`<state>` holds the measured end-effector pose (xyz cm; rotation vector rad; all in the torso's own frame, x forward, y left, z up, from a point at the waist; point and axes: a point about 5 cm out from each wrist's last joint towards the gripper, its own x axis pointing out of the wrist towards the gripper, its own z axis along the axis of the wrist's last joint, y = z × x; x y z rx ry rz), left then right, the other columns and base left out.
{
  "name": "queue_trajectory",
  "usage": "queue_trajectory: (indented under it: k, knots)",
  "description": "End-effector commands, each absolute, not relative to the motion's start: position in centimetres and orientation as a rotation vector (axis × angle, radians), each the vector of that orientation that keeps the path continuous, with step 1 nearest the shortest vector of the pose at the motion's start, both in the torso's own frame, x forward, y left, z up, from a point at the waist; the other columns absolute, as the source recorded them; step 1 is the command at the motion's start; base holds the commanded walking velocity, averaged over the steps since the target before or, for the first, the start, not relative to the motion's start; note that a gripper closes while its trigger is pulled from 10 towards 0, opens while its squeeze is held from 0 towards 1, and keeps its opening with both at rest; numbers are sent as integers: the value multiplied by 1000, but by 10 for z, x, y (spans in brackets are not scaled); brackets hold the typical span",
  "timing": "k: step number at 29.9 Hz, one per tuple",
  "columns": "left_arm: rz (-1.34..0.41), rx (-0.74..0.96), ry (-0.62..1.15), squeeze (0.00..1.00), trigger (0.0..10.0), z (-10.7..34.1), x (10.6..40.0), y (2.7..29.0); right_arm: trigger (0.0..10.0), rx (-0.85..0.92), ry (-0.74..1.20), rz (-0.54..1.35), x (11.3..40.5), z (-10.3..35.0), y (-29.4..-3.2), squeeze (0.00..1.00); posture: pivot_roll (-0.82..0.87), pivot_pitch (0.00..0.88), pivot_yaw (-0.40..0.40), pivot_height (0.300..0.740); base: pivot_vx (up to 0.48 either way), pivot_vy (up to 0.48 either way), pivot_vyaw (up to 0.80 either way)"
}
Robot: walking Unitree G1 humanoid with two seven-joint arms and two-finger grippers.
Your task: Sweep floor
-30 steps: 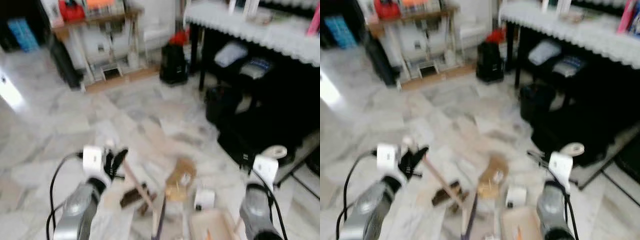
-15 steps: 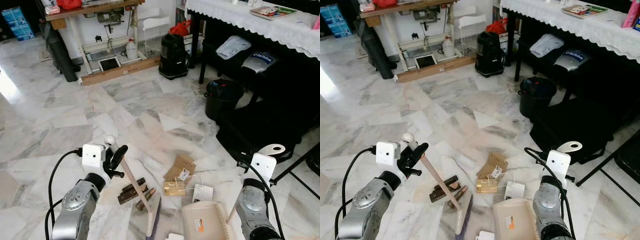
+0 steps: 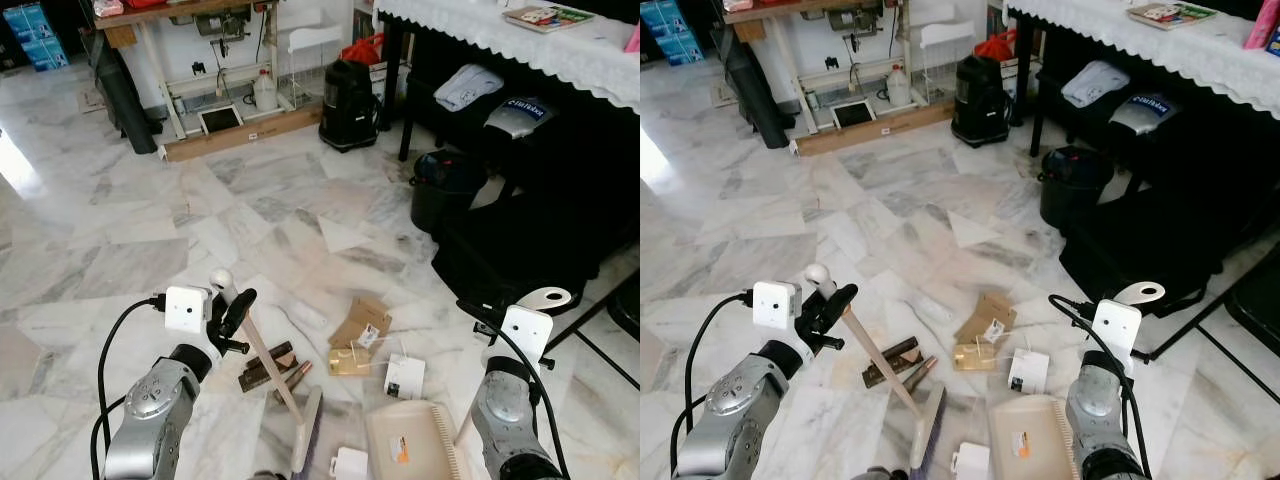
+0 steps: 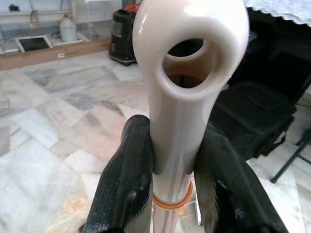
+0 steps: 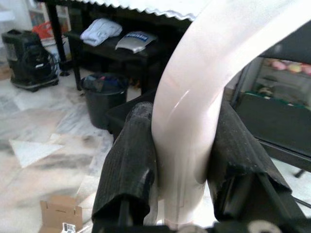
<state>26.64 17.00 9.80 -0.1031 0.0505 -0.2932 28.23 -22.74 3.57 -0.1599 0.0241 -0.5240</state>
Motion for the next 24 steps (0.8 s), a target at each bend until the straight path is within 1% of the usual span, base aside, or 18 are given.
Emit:
queue_trajectory:
  k: [1, 24]
  knots:
    - [-291, -87, 12, 0, 10000, 106, 269, 171, 10000, -160, 4, -533, 285, 40, -230, 0, 74, 0, 47, 740, 0, 0, 0]
    - [-295, -73, 28, 0, 10000, 103, 269, 173, 10000, -188, 25, -545, 283, 38, -235, 0, 72, 0, 51, 740, 0, 0, 0]
